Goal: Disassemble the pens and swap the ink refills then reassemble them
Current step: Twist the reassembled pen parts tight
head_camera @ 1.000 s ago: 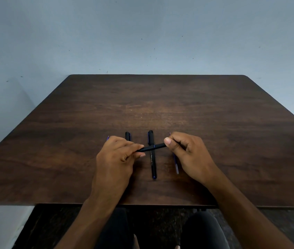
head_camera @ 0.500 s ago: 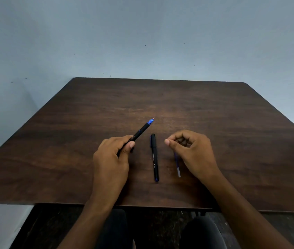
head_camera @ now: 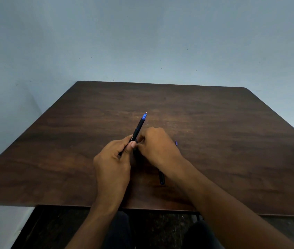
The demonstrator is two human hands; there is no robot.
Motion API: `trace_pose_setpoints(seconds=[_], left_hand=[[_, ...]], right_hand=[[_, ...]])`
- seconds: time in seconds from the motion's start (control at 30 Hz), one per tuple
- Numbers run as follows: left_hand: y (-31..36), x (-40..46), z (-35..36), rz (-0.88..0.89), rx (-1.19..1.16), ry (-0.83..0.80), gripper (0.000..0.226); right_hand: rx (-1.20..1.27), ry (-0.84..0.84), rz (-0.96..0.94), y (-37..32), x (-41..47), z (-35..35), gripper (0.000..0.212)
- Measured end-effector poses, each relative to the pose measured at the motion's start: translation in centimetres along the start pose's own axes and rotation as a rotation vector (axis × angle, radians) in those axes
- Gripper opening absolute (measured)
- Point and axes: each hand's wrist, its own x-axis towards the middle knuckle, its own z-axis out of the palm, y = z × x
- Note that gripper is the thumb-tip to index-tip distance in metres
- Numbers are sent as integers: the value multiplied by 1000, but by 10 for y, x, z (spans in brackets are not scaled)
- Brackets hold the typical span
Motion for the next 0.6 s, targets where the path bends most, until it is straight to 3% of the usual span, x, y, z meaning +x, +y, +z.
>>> trace_pose_setpoints(seconds=[0.3, 0.43, 0.6], left_hand=[[-5, 0, 1, -18, -13, -14, 24], [-5, -1, 1, -8, -14, -12, 23], [-3, 0, -1, 11, 41, -30, 23]], right_hand=[[-70, -33, 35, -11, 6, 8, 15], [10, -57, 115, -11, 8, 2, 19], [201, 83, 130, 5, -2, -11, 20]])
